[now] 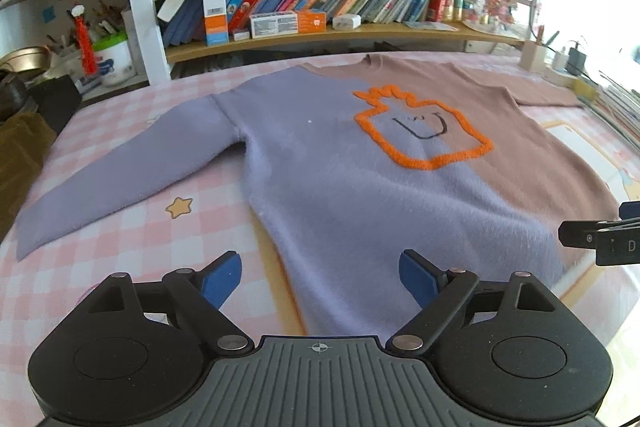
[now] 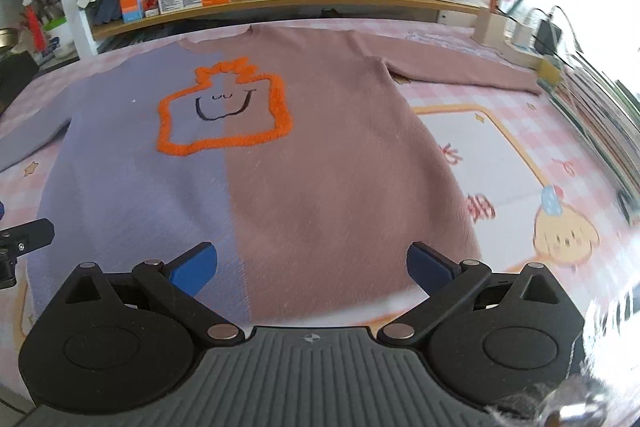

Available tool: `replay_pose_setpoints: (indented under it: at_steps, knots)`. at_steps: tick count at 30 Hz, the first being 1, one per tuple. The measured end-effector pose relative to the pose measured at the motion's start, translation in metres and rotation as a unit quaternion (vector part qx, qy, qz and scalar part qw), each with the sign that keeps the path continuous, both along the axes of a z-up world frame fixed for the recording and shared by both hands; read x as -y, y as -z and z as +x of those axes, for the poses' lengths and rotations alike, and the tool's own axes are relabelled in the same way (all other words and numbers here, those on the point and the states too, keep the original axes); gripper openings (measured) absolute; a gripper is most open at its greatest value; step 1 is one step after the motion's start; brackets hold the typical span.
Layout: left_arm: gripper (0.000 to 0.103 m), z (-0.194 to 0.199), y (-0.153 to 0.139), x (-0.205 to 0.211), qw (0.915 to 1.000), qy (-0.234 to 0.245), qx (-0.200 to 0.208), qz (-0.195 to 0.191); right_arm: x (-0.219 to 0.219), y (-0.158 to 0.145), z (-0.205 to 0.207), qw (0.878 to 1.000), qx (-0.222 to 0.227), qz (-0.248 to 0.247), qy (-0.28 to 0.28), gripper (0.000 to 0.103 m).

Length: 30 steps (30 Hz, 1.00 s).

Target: Fold clothes

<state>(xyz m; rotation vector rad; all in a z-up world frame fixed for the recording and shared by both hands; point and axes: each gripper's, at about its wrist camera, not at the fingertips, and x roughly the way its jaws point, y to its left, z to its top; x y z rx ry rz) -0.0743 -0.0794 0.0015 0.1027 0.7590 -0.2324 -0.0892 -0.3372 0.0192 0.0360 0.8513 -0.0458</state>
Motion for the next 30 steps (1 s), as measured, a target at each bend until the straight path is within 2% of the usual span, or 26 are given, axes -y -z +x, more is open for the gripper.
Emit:
replay_pose_setpoints:
  at_steps: [5,9,15,19,25,28,30]
  knots:
    - [0.089,-0.003,0.004,-0.028,1.0000,0.003,-0.003,-0.006,-0.023,0.002,-0.014,1.000,0.002,-0.006,0.027,0.102]
    - [0.089,-0.002,0.003,-0.050,0.9998,-0.016,0.000,-0.015,-0.041,0.001,-0.018,0.999,0.005,-0.013,0.034,0.102]
    - [0.089,0.002,0.002,-0.094,0.9958,-0.083,0.011,-0.039,-0.067,-0.004,-0.016,1.000,0.010,-0.026,0.012,0.102]
    - [0.089,0.006,0.004,-0.134,0.9877,-0.149,0.021,-0.043,-0.080,-0.008,-0.015,0.999,0.017,-0.034,-0.004,0.102]
    - [0.089,0.017,0.009,-0.189,0.9685,-0.242,0.029,-0.050,-0.081,-0.008,-0.013,0.999,0.012,-0.041,0.004,0.102]
    - [0.089,0.023,0.012,-0.208,0.9615,-0.264,0.035,-0.066,-0.081,-0.009,-0.012,0.999,0.010,-0.047,0.006,0.102]
    - [0.089,0.029,0.016,-0.220,0.9561,-0.275,0.038,-0.093,-0.080,-0.010,-0.012,0.999,0.008,-0.052,0.009,0.102]
